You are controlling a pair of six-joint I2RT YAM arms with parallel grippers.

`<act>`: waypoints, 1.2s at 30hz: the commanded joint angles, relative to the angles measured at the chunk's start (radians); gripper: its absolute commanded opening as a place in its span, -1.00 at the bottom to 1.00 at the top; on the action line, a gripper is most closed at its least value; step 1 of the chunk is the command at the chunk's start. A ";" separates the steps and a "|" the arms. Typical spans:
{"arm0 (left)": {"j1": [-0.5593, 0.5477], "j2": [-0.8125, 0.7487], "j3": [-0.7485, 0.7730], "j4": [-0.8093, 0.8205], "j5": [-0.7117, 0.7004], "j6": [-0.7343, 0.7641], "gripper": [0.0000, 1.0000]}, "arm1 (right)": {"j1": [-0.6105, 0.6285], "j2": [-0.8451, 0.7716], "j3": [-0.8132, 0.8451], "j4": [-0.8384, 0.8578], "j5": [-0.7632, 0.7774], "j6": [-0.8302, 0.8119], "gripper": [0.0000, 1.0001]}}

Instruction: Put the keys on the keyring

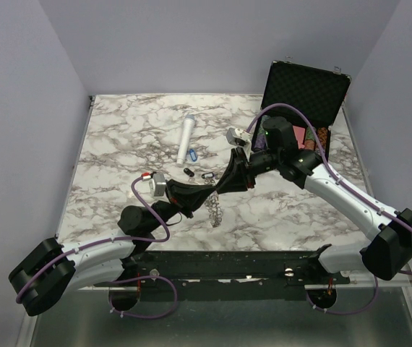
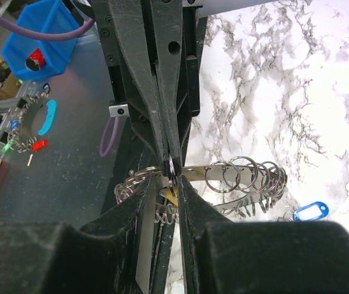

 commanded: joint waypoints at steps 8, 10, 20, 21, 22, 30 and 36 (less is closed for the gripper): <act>-0.005 -0.026 0.029 0.252 -0.036 0.008 -1.00 | 0.013 0.003 -0.026 -0.006 0.034 0.000 -0.42; -0.005 -0.029 0.029 0.249 -0.036 0.011 -1.00 | 0.013 0.003 -0.028 -0.007 0.037 0.000 -0.42; -0.010 -0.021 0.029 0.247 -0.036 0.011 -1.00 | 0.013 0.006 -0.017 0.055 0.003 0.068 -0.42; -0.010 -0.020 0.030 0.247 -0.034 0.011 -1.00 | 0.013 0.009 -0.018 0.065 0.000 0.078 -0.42; -0.010 -0.018 0.029 0.249 -0.034 0.011 -1.00 | 0.013 0.010 -0.018 0.074 0.000 0.088 -0.42; -0.013 -0.014 0.026 0.257 -0.042 0.011 -1.00 | 0.013 0.015 -0.024 0.086 -0.006 0.098 -0.61; -0.013 -0.020 0.026 0.249 -0.042 0.014 -1.00 | 0.013 0.010 -0.031 0.074 -0.004 0.088 -0.99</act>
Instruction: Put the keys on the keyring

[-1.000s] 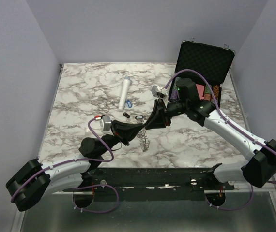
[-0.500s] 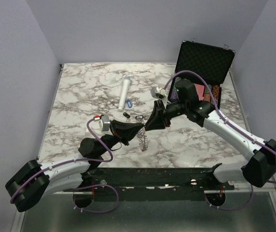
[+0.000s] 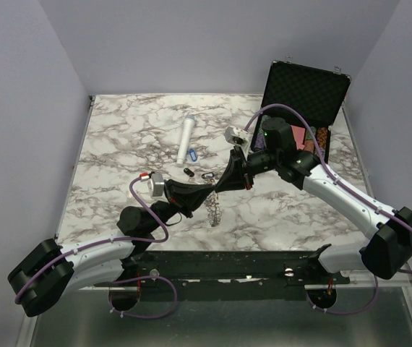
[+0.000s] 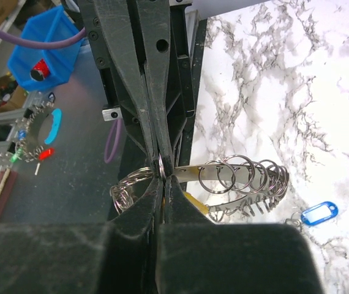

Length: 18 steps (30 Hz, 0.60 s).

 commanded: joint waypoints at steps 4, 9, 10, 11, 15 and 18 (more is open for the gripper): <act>-0.006 -0.017 0.006 0.234 -0.025 0.009 -1.00 | 0.006 0.002 0.005 -0.036 -0.018 -0.035 -0.99; 0.021 -0.120 -0.022 0.044 -0.010 -0.029 -0.39 | 0.006 0.012 0.060 -0.232 0.006 -0.207 -1.00; 0.031 -0.163 -0.020 -0.039 0.005 -0.031 -0.16 | 0.006 0.019 0.085 -0.296 0.021 -0.266 -0.99; 0.037 -0.212 -0.014 -0.132 0.021 -0.026 0.04 | 0.006 0.025 0.108 -0.377 0.041 -0.349 -1.00; 0.077 -0.425 0.068 -0.630 0.077 0.048 0.50 | 0.009 0.065 0.230 -0.666 0.168 -0.647 -1.00; 0.101 -0.491 0.180 -0.992 0.155 0.179 0.69 | 0.011 0.114 0.339 -0.868 0.251 -0.814 -1.00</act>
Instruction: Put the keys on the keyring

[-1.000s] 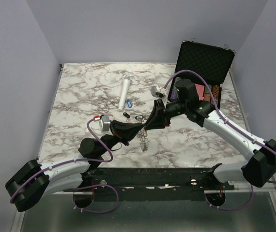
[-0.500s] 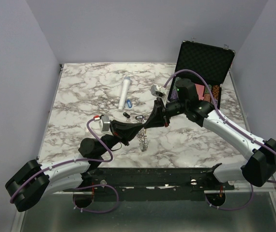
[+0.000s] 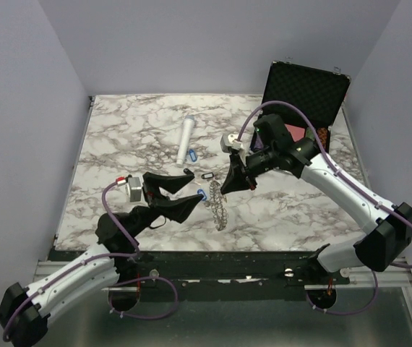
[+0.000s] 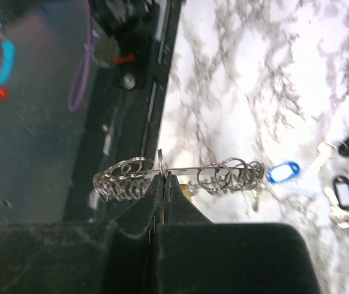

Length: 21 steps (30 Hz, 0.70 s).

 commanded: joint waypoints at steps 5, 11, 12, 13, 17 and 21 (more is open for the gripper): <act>0.050 0.003 0.314 -0.900 0.237 0.341 0.72 | 0.010 0.177 0.334 -0.592 0.223 -0.498 -0.99; 0.055 0.180 0.386 -0.812 0.288 0.367 0.66 | 0.021 0.258 0.451 -0.674 0.304 -0.537 -0.99; 0.056 0.211 0.385 -0.775 0.302 0.355 0.65 | 0.026 0.262 0.459 -0.676 0.318 -0.534 -0.99; 0.056 0.237 0.386 -0.731 0.311 0.346 0.58 | 0.029 0.265 0.461 -0.676 0.330 -0.532 -0.99; 0.055 0.332 0.349 -0.528 0.308 0.297 0.33 | 0.040 0.271 0.464 -0.674 0.359 -0.529 -0.99; 0.052 0.365 0.238 -0.219 0.294 0.318 0.20 | 0.044 0.272 0.467 -0.676 0.363 -0.525 -0.99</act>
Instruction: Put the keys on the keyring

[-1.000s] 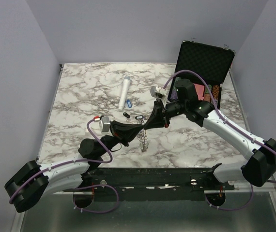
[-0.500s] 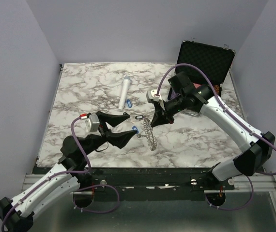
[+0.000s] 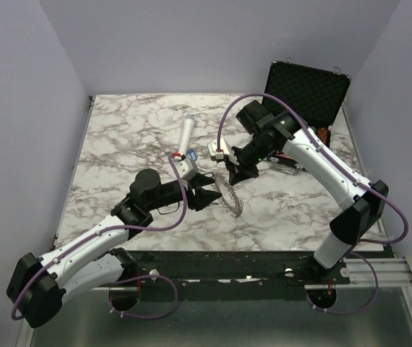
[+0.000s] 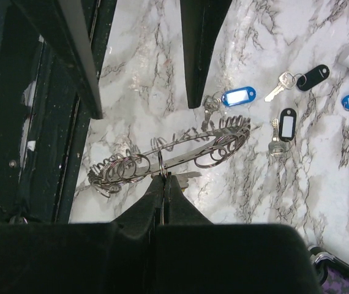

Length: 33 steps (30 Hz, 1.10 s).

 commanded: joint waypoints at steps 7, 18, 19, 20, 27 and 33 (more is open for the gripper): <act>-0.010 0.083 -0.173 0.571 0.030 0.079 0.08 | 0.014 0.014 0.043 -0.099 0.011 -0.014 -0.99; -0.055 0.161 -0.131 0.568 -0.006 0.096 -0.27 | 0.020 0.019 0.051 -0.098 -0.015 -0.013 -0.99; -0.059 0.164 -0.127 0.560 -0.009 0.098 -0.27 | 0.021 0.017 0.051 -0.098 -0.016 -0.013 -0.99; -0.062 0.168 -0.127 0.554 -0.019 0.101 -0.28 | 0.020 0.016 0.051 -0.101 -0.016 -0.013 -0.99; -0.073 0.163 -0.131 0.554 -0.096 0.111 -0.28 | 0.023 0.013 0.047 -0.099 -0.023 -0.010 -0.99; -0.075 0.175 -0.115 0.529 -0.101 0.115 -0.36 | 0.028 0.010 0.046 -0.101 -0.029 -0.008 -0.99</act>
